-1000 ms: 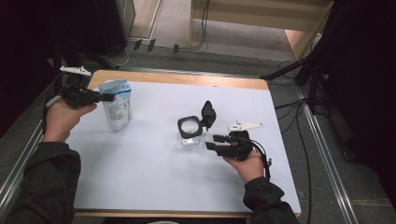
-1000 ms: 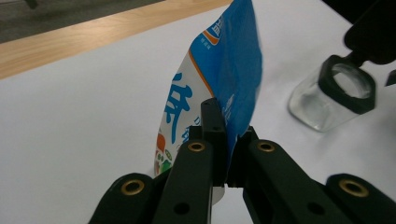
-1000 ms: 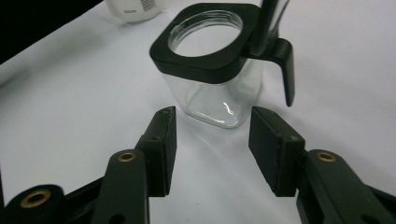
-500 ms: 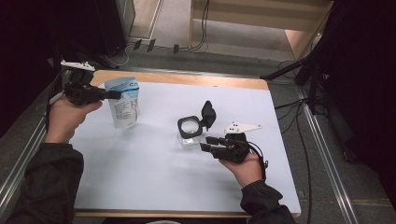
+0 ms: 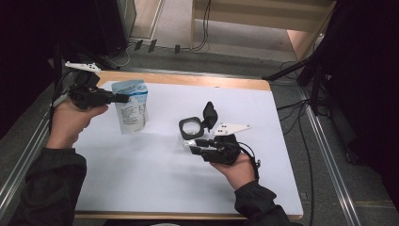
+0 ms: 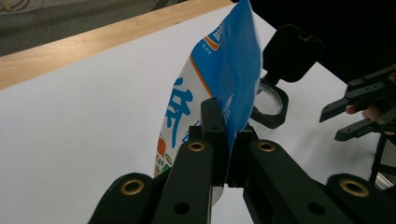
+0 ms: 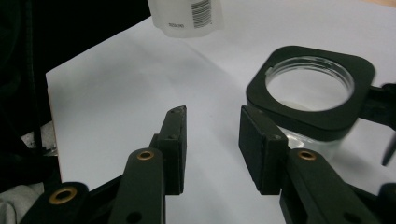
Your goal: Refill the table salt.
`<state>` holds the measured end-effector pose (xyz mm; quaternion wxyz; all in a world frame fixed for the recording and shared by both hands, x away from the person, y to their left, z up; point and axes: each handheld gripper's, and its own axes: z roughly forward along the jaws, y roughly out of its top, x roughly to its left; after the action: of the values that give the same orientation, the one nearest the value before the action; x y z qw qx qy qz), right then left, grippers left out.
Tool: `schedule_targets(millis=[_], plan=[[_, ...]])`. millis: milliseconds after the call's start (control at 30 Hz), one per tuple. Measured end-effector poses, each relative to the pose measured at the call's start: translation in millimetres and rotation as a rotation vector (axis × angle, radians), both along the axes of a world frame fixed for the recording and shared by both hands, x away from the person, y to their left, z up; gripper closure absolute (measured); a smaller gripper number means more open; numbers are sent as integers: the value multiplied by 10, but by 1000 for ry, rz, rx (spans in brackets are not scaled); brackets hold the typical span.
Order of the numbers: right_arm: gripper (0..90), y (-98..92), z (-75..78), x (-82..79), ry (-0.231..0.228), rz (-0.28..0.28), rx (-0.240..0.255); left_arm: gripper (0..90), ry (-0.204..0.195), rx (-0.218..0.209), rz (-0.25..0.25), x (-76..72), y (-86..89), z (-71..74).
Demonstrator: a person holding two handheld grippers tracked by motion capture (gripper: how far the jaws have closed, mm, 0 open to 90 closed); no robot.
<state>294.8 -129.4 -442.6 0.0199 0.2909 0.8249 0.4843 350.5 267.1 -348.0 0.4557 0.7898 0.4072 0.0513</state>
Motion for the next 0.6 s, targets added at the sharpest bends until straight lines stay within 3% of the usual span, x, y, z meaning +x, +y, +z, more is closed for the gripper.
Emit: schedule_targets(millis=[133, 600], plan=[[638, 128, -4, 7, 6, 23, -9, 900, -2, -4, 17, -53, -32, 24], [628, 412, -24, 99, -2, 44, -22, 900, 4, -11, -9, -197, -99, 92]])
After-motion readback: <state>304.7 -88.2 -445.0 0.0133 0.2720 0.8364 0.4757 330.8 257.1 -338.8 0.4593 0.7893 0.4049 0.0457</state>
